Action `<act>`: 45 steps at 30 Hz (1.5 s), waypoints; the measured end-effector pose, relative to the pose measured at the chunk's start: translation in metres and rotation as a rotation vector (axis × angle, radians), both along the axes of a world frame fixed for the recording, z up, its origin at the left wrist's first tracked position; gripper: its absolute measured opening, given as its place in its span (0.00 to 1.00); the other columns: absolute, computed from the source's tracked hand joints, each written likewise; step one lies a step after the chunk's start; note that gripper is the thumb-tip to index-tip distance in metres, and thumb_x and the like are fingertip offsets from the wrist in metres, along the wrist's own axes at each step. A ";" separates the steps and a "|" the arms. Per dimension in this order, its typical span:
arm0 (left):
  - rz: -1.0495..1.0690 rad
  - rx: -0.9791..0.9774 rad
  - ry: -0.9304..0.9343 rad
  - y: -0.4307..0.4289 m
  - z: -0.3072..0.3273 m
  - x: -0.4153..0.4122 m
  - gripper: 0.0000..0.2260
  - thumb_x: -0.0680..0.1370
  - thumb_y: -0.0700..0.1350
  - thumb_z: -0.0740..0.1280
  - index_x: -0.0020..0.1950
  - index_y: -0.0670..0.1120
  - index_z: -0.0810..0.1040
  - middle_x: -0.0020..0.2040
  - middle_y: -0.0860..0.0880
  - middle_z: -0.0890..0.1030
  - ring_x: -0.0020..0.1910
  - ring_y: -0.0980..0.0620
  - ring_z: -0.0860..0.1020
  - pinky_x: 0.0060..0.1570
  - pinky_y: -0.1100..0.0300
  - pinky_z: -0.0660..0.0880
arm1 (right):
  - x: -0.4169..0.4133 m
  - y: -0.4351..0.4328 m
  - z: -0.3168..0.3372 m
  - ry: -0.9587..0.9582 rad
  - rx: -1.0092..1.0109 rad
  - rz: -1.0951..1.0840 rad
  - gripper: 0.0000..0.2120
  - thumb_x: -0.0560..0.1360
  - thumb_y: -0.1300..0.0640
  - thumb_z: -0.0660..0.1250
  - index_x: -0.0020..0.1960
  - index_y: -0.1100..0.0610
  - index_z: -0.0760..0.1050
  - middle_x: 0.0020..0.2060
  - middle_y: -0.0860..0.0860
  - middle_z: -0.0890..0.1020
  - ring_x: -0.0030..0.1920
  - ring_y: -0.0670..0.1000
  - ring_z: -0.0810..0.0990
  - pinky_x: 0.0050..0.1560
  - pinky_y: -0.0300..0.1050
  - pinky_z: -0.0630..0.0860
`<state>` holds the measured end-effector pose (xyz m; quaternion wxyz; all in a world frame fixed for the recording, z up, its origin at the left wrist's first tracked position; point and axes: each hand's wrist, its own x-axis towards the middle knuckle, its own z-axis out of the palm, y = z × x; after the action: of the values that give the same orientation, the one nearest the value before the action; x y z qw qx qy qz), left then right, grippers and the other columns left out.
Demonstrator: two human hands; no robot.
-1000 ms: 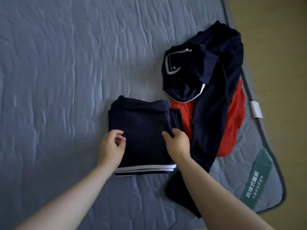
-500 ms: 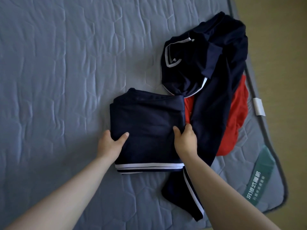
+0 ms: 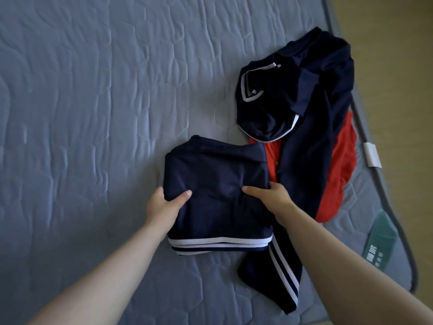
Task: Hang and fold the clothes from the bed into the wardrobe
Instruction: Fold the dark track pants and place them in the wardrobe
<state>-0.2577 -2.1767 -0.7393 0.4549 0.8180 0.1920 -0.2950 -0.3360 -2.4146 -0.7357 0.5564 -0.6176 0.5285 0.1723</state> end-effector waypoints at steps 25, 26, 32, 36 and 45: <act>-0.117 -0.277 -0.501 0.069 0.381 0.048 0.11 0.73 0.52 0.72 0.52 0.51 0.78 0.47 0.55 0.83 0.47 0.56 0.80 0.47 0.57 0.77 | 0.023 0.068 0.384 -0.591 -0.234 0.077 0.12 0.69 0.49 0.76 0.50 0.50 0.80 0.42 0.46 0.86 0.40 0.44 0.85 0.39 0.39 0.81; -0.126 -0.285 -0.527 0.074 0.399 0.049 0.11 0.73 0.52 0.72 0.53 0.51 0.78 0.47 0.55 0.83 0.47 0.57 0.80 0.47 0.58 0.77 | 0.023 0.071 0.400 -0.617 -0.248 0.073 0.13 0.68 0.49 0.77 0.50 0.50 0.80 0.41 0.46 0.86 0.40 0.44 0.85 0.39 0.39 0.81; -0.192 -0.357 -0.716 0.097 0.527 0.063 0.13 0.74 0.52 0.71 0.56 0.50 0.78 0.48 0.56 0.82 0.47 0.61 0.79 0.41 0.68 0.73 | 0.030 0.093 0.529 -0.791 -0.325 0.085 0.15 0.68 0.46 0.76 0.51 0.51 0.80 0.39 0.42 0.86 0.39 0.42 0.84 0.33 0.33 0.77; -0.175 -0.422 -0.834 0.107 0.612 0.071 0.09 0.73 0.52 0.72 0.52 0.55 0.77 0.47 0.58 0.82 0.46 0.63 0.79 0.41 0.69 0.73 | 0.038 0.102 0.616 -0.888 -0.397 0.098 0.13 0.68 0.46 0.76 0.50 0.48 0.79 0.43 0.46 0.86 0.43 0.47 0.85 0.45 0.44 0.81; -0.166 -0.497 -1.041 0.135 0.760 0.077 0.14 0.73 0.55 0.72 0.57 0.56 0.77 0.51 0.58 0.82 0.48 0.62 0.80 0.47 0.64 0.76 | 0.049 0.124 0.765 -1.162 -0.446 0.173 0.16 0.69 0.45 0.75 0.53 0.48 0.78 0.42 0.43 0.85 0.40 0.43 0.84 0.35 0.34 0.79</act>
<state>-0.1807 -2.0416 0.0207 0.6431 0.7363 -0.1966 0.0753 -0.2869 -2.2904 0.0294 0.5946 -0.7522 0.1112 -0.2614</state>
